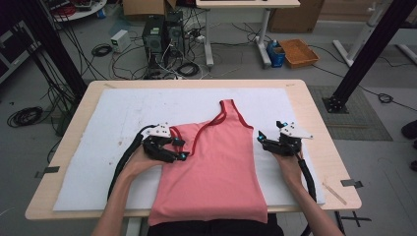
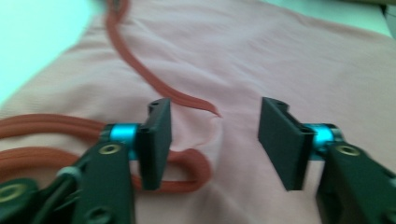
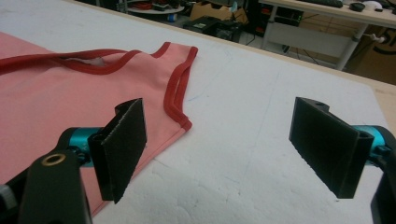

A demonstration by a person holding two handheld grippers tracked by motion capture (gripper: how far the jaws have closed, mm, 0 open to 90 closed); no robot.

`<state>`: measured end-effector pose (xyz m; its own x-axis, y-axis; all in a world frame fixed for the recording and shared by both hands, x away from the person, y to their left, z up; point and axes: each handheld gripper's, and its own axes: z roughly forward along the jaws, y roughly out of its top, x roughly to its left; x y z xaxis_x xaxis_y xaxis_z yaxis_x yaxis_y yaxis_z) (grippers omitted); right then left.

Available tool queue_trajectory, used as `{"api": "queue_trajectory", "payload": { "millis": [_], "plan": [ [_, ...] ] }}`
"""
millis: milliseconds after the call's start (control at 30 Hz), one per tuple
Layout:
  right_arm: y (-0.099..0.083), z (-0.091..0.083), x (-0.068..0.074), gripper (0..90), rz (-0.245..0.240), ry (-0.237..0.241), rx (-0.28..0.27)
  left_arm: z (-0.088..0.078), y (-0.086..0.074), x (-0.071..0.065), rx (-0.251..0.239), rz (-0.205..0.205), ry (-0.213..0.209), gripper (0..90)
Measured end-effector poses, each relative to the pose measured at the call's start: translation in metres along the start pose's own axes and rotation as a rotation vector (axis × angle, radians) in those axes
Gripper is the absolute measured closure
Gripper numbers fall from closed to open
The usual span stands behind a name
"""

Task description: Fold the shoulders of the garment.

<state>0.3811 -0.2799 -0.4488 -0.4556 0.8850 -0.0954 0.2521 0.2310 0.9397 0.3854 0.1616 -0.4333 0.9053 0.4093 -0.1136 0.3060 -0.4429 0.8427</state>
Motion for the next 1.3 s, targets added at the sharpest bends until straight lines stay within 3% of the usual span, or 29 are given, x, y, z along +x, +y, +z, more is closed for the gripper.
{"api": "queue_trajectory", "payload": {
  "millis": [167,267,367,433,600,767,867,967,1033,1133,1300],
  "plan": [
    [0.000,0.000,0.000,18.7,0.012,-0.026,0.002,-0.007,-0.004,0.008,-0.072,0.001,0.114,28.5],
    [-0.001,-0.002,-0.002,18.7,0.048,-0.035,-0.014,-0.011,-0.006,0.013,-0.095,0.013,0.153,28.2],
    [-0.001,-0.002,-0.006,18.7,0.072,-0.026,-0.018,-0.015,-0.010,0.020,-0.107,-0.005,0.194,25.3],
    [-0.001,-0.002,-0.005,18.7,0.065,-0.017,-0.014,-0.018,-0.015,0.026,-0.121,-0.041,0.205,24.9],
    [-0.001,-0.002,-0.002,18.7,0.023,0.007,-0.009,-0.031,-0.024,0.037,-0.193,-0.082,0.242,24.9],
    [-0.001,-0.002,-0.004,18.8,0.041,-0.001,-0.014,-0.039,-0.032,0.042,-0.199,-0.078,0.305,26.4],
    [-0.001,-0.002,-0.002,18.8,0.042,-0.004,-0.010,-0.040,-0.036,0.045,-0.213,-0.120,0.324,26.4],
    [-0.001,-0.001,-0.002,18.8,0.027,-0.007,-0.011,-0.041,-0.037,0.044,-0.210,-0.122,0.347,26.2],
    [0.000,-0.001,-0.003,18.8,0.039,-0.005,-0.010,-0.039,-0.036,0.041,-0.194,-0.102,0.382,26.1],
    [0.000,0.000,-0.006,18.8,0.065,0.007,0.005,-0.037,-0.035,0.039,-0.189,-0.077,0.395,26.1],
    [0.012,0.005,-0.016,18.9,0.129,0.081,0.080,-0.044,-0.039,0.044,-0.244,-0.141,0.379,26.1]
  ]
}}
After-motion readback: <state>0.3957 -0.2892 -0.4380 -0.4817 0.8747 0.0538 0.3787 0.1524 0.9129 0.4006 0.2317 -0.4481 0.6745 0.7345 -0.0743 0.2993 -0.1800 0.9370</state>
